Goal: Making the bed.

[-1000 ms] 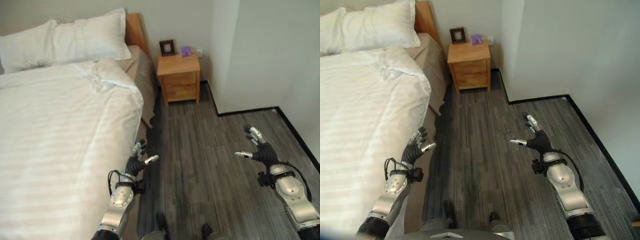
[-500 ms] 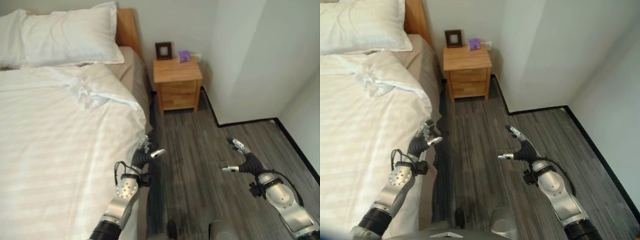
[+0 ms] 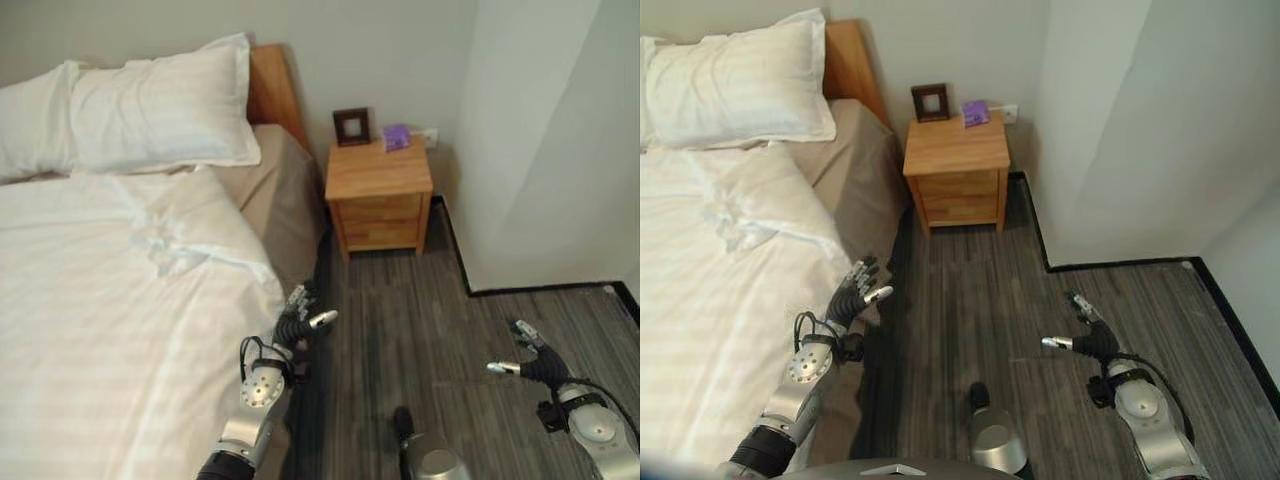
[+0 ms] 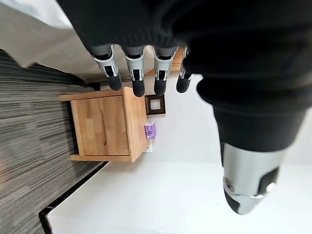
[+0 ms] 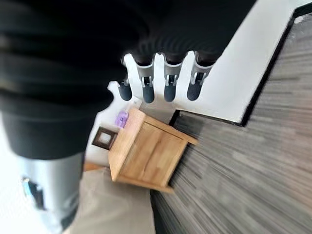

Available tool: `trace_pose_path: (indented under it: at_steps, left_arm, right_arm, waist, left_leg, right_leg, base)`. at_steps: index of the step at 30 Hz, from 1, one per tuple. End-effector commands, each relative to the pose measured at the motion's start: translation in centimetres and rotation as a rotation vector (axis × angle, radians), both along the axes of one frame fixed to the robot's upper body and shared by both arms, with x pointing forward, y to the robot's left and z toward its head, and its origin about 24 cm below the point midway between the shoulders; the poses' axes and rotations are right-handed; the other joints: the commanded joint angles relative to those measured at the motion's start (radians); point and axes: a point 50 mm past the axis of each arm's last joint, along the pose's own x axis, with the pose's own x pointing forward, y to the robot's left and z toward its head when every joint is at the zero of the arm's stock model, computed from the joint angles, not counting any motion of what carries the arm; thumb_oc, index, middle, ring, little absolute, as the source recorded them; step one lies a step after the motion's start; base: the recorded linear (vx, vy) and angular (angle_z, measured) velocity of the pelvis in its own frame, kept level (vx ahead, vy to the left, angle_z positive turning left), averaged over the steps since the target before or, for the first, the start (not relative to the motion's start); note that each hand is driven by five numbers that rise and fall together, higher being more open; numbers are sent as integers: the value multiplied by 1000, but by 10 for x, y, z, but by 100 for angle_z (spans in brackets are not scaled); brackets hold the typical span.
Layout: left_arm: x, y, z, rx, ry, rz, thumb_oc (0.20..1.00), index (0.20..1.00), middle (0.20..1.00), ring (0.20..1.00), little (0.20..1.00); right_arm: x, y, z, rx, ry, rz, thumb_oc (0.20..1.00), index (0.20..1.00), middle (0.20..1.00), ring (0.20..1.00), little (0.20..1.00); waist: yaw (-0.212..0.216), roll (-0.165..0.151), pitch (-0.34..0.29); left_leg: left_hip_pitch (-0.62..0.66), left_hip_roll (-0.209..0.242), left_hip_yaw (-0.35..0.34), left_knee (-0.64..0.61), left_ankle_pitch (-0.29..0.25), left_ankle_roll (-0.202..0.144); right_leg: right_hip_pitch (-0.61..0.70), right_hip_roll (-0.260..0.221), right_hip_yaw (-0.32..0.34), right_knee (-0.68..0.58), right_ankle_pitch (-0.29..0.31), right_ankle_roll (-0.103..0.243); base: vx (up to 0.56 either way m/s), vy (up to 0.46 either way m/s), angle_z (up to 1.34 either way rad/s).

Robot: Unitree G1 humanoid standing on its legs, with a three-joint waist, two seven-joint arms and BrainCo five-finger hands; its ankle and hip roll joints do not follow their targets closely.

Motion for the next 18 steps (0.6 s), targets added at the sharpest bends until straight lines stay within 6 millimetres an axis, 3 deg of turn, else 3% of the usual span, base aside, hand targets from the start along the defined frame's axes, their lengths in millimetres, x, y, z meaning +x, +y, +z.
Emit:
trace_pose_path:
  at_steps: [1,2,3,5,6,8,10,11,12,13,14,15,16,18]
  left_arm:
    - [16,13,39,-19,-188,32,1000,1000,1000,1000,1000]
    - [14,15,38,-17,-184,36,1000,1000,1000,1000,1000]
    - [8,18,33,-21,-166,49,1000,1000,1000,1000,1000]
    - [7,18,33,-21,-165,49,1000,1000,1000,1000,1000]
    - [2,18,29,-20,-151,52,1000,1000,1000,1000,1000]
    - [-3,19,26,-27,-140,49,1000,1000,1000,1000,1000]
    - [-1,17,27,-32,-144,50,1000,1000,1000,1000,1000]
    - [0,18,29,-32,-149,51,1000,1000,1000,1000,1000]
    - [0,18,30,-33,-149,39,1000,1000,1000,1000,1000]
    - [-1,18,30,-35,-145,38,1000,1000,1000,1000,1000]
    - [-11,21,19,-31,-92,25,1000,1000,1000,1000,1000]
    - [-12,22,19,-30,-91,25,1000,1000,1000,1000,1000]
    - [-13,22,13,-29,-58,20,1000,1000,1000,1000,1000]
    - [-14,28,11,-10,-42,31,1000,1000,1000,1000,1000]
  right_arm:
    - [22,23,26,40,-140,107,1000,1000,1000,1000,1000]
    - [25,28,27,41,-147,128,1000,1000,1000,1000,1000]
    - [30,40,30,67,-160,179,1000,1000,1000,1000,1000]
    - [30,40,30,67,-159,179,1000,1000,1000,1000,1000]
    - [30,47,27,78,-145,212,1000,1000,1000,1000,1000]
    - [27,54,22,82,-115,259,1000,1000,1000,1000,1000]
    - [26,55,14,72,-90,259,1000,1000,1000,1000,1000]
    - [26,56,14,60,-94,263,1000,1000,1000,1000,1000]
    - [27,56,15,57,-96,263,1000,1000,1000,1000,1000]
    - [26,56,14,56,-92,263,1000,1000,1000,1000,1000]
    - [27,67,13,31,-82,319,1000,1000,1000,1000,1000]
    - [27,68,13,31,-81,320,1000,1000,1000,1000,1000]
    - [33,76,16,1,-100,356,1000,1000,1000,1000,1000]
    - [43,85,32,-26,-167,402,1000,1000,1000,1000,1000]
  waist:
    - [53,-69,52]
    - [74,-67,51]
    - [120,-46,45]
    - [123,-50,43]
    - [148,-36,33]
    - [182,-12,17]
    - [171,1,15]
    - [153,-2,14]
    - [137,5,-2]
    - [134,4,-1]
    - [169,13,-31]
    - [165,10,-32]
    - [184,-9,-40]
    - [202,-23,-48]
  left_leg:
    - [-36,8,146,146,83,35]
    - [-70,35,170,103,69,46]
    - [-127,56,188,-108,50,83]
    - [-122,51,194,-119,56,84]
    - [-126,39,201,-280,49,111]
    - [-121,32,228,-573,74,119]
    - [-142,81,441,-686,111,119]
    - [-112,113,611,-730,111,125]
    - [-81,136,691,-755,109,129]
    - [-68,126,690,-769,107,127]
    - [-32,41,664,-791,94,192]
    - [-33,37,661,-791,90,196]
    - [-5,12,660,-792,78,225]
    - [39,-13,652,-799,41,259]
  right_leg:
    - [80,-34,38,-105,32,66]
    - [96,-30,53,-105,11,64]
    - [145,-10,87,-105,-41,71]
    - [143,-15,91,-105,-39,71]
    - [164,-8,110,-105,-59,81]
    - [210,1,106,-105,-110,100]
    - [260,13,58,-105,-149,95]
    - [293,10,8,-105,-162,102]
    - [305,14,-23,-100,-168,106]
    - [313,10,-26,-100,-173,110]
    - [335,15,-66,27,-162,133]
    - [332,11,-70,36,-168,137]
    - [303,-12,-109,174,-107,204]
    - [236,-80,-159,381,2,289]
  base:
    - [498,-168,-72]
    - [694,-39,-91]
    - [536,15,-116]
    - [292,42,-101]
    - [363,109,-54]
    - [523,99,-43]
    - [470,21,-19]
    - [476,12,79]
    - [373,17,102]
    - [649,-13,93]
    - [483,-5,75]
    - [687,-16,92]
    - [331,34,61]
    - [392,5,57]
